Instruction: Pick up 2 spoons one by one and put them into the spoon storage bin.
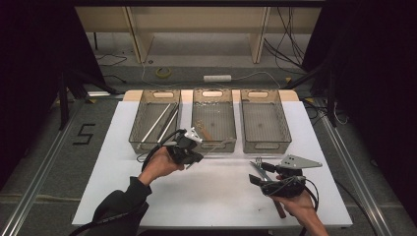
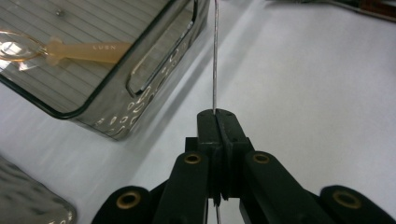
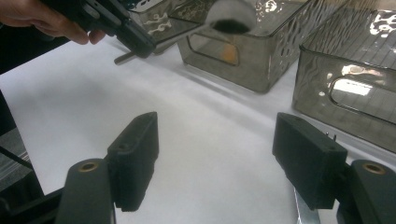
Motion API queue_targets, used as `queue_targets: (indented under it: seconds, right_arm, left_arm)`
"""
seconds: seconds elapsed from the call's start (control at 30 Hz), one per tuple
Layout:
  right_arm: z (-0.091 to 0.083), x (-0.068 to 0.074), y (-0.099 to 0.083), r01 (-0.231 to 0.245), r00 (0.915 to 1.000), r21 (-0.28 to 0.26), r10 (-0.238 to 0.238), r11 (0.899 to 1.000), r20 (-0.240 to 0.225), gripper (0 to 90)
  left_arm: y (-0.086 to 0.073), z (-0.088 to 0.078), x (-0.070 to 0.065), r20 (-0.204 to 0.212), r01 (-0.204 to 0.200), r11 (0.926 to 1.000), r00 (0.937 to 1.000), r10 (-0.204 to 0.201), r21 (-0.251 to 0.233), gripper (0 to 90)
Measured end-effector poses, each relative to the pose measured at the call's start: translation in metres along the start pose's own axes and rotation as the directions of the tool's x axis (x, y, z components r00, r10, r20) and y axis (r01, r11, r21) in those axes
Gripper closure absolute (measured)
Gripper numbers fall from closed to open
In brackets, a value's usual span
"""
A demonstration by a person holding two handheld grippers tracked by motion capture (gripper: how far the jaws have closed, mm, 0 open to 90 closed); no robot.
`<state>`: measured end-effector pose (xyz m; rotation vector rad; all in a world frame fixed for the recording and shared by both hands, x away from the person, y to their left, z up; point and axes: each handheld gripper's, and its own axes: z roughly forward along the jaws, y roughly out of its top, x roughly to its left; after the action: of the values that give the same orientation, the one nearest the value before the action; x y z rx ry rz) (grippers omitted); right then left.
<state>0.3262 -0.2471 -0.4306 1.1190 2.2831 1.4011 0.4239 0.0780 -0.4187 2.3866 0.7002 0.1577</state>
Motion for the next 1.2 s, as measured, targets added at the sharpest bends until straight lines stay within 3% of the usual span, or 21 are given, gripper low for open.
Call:
queue_targets:
  seconds: [0.13, 0.4, 0.53, 0.83, 0.97, 1.2]
  right_arm:
    - [0.000, 0.000, 0.000, -0.001, 1.0000, -0.001, 0.001, 1.000, 0.001, 32.5]
    - [-0.001, -0.001, 0.000, -0.008, 0.9999, -0.010, 0.008, 1.000, 0.009, 32.5]
    - [-0.001, -0.002, 0.000, -0.012, 0.9999, -0.011, 0.012, 1.000, 0.010, 32.5]
    - [-0.001, -0.001, 0.000, -0.012, 0.9999, -0.010, 0.012, 1.000, 0.008, 32.5]
    - [-0.001, -0.001, 0.000, -0.009, 0.9999, -0.011, 0.009, 1.000, 0.006, 32.5]
    - [-0.001, -0.002, -0.001, -0.010, 0.9999, -0.011, 0.010, 1.000, 0.006, 32.5]
  left_arm:
    - [0.003, -0.006, 0.001, -0.001, 0.016, 0.9994, 0.9999, -0.016, -0.030, 89.2]
    - [0.006, -0.015, 0.007, -0.028, 0.088, 0.9915, 0.9955, -0.091, -0.096, 89.2]
    - [0.010, -0.020, 0.014, -0.035, 0.140, 0.9818, 0.9887, -0.146, -0.128, 89.2]
    - [0.026, -0.028, 0.029, -0.076, 0.193, 0.9662, 0.9752, -0.208, -0.171, 89.2]
    - [0.036, -0.028, 0.035, -0.064, 0.225, 0.9535, 0.9681, -0.242, -0.200, 89.2]
    - [0.045, -0.024, 0.043, -0.079, 0.255, 0.9412, 0.9574, -0.278, -0.222, 89.1]
